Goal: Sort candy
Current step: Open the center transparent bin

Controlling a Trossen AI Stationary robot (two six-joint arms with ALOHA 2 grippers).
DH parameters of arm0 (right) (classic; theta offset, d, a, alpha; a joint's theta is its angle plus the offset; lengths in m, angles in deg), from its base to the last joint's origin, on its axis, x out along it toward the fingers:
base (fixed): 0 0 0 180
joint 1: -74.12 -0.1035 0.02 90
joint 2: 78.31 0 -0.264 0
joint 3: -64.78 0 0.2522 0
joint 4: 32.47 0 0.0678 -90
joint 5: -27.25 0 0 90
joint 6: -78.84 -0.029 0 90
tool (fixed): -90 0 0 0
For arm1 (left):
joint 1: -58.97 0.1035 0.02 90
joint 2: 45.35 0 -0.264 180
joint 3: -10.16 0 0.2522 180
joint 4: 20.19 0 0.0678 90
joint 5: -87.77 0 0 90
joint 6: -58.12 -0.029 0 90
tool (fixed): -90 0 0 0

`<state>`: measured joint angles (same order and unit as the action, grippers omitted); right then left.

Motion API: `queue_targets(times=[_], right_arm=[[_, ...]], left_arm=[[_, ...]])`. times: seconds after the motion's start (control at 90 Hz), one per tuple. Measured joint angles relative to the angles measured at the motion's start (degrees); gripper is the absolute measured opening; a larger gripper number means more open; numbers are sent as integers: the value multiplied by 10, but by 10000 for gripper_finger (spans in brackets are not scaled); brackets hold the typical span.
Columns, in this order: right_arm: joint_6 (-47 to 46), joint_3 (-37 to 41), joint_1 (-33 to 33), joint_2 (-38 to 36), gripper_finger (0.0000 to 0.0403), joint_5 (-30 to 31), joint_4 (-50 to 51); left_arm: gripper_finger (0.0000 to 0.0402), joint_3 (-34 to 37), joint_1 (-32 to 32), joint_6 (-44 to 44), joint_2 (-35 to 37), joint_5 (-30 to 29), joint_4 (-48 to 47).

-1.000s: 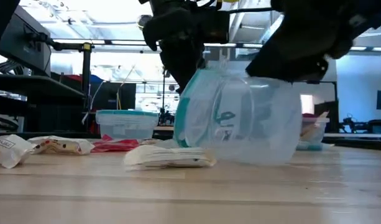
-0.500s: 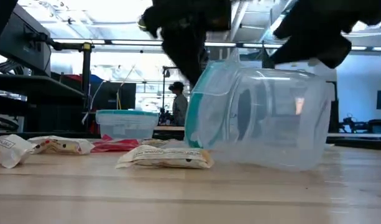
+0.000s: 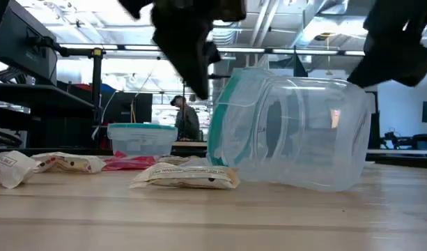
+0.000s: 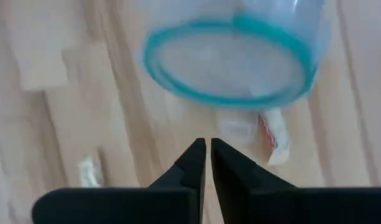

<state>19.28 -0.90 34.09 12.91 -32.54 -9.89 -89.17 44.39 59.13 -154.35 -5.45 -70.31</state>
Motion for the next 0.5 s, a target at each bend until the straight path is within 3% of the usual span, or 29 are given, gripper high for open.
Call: queue_targets(times=[0.178, 0.5], right_arm=[[-19, -1, -5, 17, 245, 20, -6], [-19, -1, 6, 82, 244, 2, -57]], left_arm=[[13, 43, -7, 11, 0, 18, 95], [13, 47, -6, 12, 0, 58, 146]])
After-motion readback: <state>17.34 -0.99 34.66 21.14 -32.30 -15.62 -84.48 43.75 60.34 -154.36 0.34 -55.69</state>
